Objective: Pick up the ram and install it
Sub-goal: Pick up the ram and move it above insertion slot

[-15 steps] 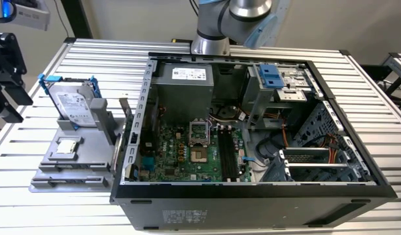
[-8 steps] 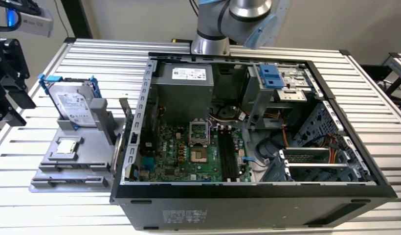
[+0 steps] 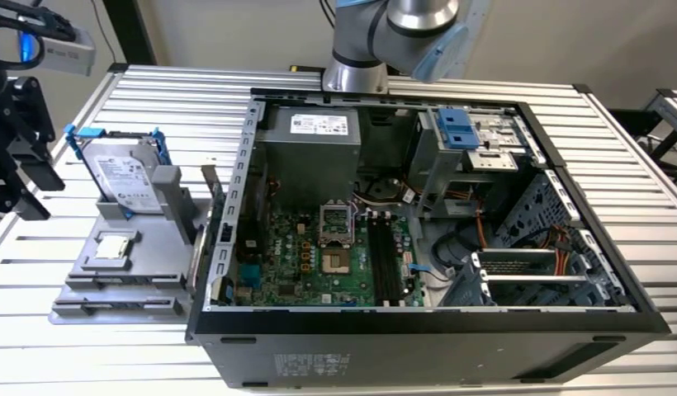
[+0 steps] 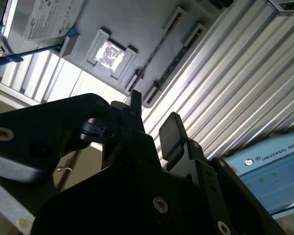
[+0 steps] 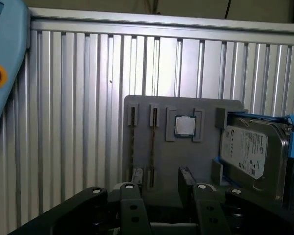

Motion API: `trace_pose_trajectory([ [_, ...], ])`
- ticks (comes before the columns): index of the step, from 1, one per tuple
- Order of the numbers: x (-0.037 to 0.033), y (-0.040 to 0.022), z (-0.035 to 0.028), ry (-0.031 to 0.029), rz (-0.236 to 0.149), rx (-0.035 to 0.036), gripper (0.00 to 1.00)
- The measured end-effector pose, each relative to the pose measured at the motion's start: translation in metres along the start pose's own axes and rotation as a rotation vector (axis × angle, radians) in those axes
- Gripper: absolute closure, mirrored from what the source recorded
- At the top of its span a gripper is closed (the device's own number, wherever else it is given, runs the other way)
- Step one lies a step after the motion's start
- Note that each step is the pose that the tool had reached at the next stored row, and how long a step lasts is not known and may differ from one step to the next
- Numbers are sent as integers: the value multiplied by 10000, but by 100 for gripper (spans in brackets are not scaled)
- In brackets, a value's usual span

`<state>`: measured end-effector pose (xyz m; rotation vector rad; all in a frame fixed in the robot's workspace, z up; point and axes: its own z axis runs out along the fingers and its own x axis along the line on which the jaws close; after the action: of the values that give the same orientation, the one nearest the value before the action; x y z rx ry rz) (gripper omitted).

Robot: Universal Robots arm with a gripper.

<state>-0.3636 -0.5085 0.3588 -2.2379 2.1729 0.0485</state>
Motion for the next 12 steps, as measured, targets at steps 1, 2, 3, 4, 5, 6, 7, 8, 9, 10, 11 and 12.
trace_pose_trajectory([
  [1, 4, 0, 12, 0, 0, 0, 0],
  [2, 10, 0, 25, 0, 0, 0, 0],
  [3, 17, 1, 36, 0, 0, 0, 0],
  [4, 27, 1, 45, 1, 0, -2, 0],
  [5, 37, 1, 56, 0, 0, -1, 0],
  [6, 49, 1, 69, -1, 0, 0, 0],
  [7, 60, 1, 79, 0, -1, 0, 0],
  [8, 71, 1, 91, -1, 0, 1, 0],
  [9, 81, 1, 103, -1, 0, 2, 0],
  [10, 90, 1, 116, -2, -1, 2, 0],
  [11, 96, 2, 129, -2, 0, 2, 0],
  [12, 101, 2, 140, 0, -1, 0, 0],
])
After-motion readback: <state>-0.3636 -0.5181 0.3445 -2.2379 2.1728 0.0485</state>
